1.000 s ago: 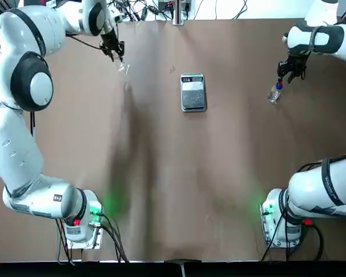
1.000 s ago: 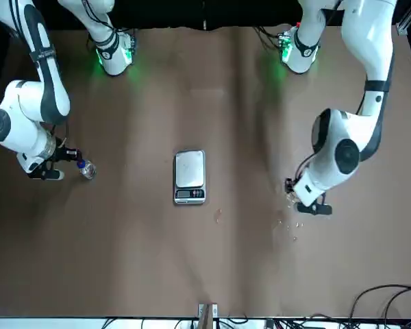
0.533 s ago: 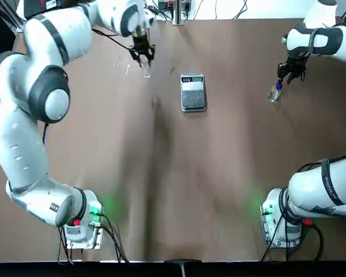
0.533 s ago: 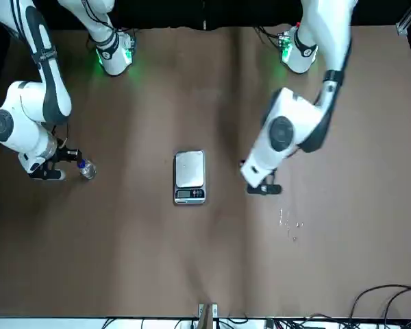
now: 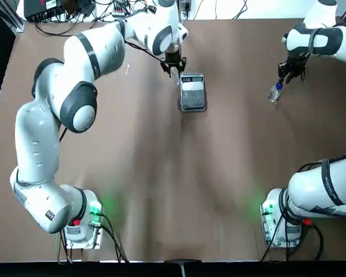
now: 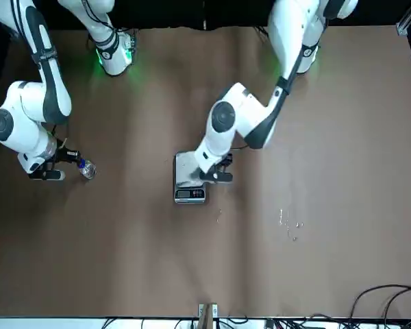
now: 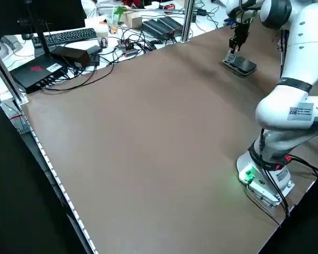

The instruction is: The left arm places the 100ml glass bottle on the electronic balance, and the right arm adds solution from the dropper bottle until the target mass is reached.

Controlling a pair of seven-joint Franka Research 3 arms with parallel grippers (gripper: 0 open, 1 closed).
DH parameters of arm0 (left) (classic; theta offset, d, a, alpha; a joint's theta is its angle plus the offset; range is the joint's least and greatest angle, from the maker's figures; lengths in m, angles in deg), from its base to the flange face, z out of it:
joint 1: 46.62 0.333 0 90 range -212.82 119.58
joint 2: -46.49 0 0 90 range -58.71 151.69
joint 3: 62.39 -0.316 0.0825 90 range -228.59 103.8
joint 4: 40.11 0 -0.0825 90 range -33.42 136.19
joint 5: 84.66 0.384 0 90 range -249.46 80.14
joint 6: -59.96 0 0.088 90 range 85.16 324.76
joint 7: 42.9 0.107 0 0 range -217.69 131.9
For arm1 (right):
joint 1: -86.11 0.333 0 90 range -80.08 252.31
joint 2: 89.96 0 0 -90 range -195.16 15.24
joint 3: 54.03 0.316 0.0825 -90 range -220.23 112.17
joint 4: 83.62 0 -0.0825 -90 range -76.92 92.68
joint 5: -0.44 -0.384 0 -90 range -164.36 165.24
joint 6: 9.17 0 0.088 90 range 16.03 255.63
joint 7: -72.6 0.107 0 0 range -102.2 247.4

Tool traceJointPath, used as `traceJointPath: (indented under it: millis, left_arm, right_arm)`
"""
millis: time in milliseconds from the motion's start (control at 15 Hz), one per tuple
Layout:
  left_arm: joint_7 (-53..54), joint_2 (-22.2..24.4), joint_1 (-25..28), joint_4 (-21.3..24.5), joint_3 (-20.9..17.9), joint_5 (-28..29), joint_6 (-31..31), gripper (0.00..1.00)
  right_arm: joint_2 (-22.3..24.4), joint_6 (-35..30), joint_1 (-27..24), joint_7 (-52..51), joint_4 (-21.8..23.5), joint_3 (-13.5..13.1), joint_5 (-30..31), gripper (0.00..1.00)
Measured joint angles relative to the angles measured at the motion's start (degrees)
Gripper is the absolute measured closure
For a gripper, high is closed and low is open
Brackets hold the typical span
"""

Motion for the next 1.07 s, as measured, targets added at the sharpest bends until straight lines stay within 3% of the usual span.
traceJointPath:
  millis: [400, 1067]
  left_arm:
    - [-1.7, -2.0, -4.8, -0.1, -0.2, 0.0, 5.1, 0.49]
    - [-2.3, -3.2, -6.5, -0.2, -0.2, 0.0, 8.4, 0.49]
  right_arm:
    - [0.0, 0.0, 0.0, 0.0, 0.0, 0.0, 0.0, 0.63]
    - [0.0, 0.0, 0.1, 0.0, 0.0, 0.2, 0.0, 0.71]
